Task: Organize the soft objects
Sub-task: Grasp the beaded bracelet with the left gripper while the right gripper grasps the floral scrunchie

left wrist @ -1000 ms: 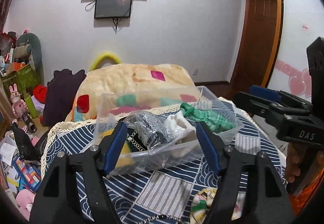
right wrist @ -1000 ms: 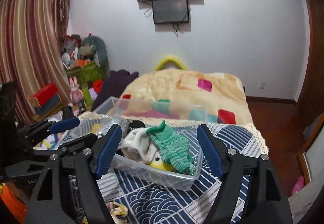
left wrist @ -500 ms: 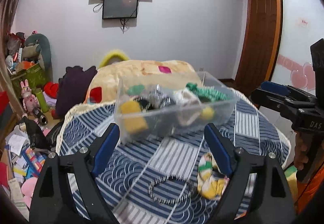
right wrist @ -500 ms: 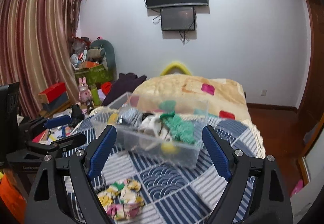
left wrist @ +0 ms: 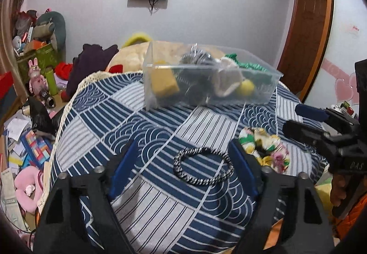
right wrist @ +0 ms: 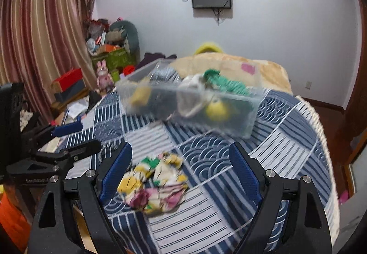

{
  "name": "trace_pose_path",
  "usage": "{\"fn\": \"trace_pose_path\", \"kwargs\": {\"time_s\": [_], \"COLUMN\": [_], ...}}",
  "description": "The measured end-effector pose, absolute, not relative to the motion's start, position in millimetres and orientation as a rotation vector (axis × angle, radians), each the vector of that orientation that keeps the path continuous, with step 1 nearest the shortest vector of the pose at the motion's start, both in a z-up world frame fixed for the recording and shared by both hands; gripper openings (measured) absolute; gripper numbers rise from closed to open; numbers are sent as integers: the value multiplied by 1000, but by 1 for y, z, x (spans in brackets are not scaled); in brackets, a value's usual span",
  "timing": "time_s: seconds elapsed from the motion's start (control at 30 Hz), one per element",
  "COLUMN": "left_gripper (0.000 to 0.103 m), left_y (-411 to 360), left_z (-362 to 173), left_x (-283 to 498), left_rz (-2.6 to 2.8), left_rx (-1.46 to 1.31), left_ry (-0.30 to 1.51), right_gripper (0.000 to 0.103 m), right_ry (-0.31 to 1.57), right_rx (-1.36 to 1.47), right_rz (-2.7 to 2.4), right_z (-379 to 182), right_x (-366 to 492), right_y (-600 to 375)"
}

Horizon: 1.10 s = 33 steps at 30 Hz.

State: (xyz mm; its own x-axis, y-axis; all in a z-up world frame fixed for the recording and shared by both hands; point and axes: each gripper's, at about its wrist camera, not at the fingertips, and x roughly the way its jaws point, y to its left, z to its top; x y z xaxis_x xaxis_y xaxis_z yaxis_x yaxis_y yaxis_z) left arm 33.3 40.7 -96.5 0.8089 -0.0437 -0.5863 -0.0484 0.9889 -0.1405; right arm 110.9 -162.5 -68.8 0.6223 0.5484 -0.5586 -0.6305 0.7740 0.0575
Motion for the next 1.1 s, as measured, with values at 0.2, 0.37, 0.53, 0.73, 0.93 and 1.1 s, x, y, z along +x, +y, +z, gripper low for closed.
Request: {"fn": "trace_pose_path", "kwargs": {"time_s": [0.2,0.37,0.53,0.73,0.93,1.1], "left_gripper": [45,30,12,9,7,7], "left_y": [44,41,41,43,43,49], "left_z": [-111,-121,-123,-118,-106,-98], "left_x": [40,44,44,39,33,29], "left_rz": [-10,-29,-34,-33,-31,-25], "left_rx": [-177,-175,-180,-190,-178,-181], "left_ry": [672,701,704,680,639,624], "right_gripper": [85,85,81,36,21,20], "right_ry": [644,715,702,668,680,638], "right_rx": [-169,-178,-236,-271,-204,-181], "right_rz": [707,770,756,705,742,721], "right_z": [-89,-106,-113,-110,-107,-96], "right_x": [103,102,98,96,102,101], "right_y": [-152,-141,-136,-139,-148,-156]}}
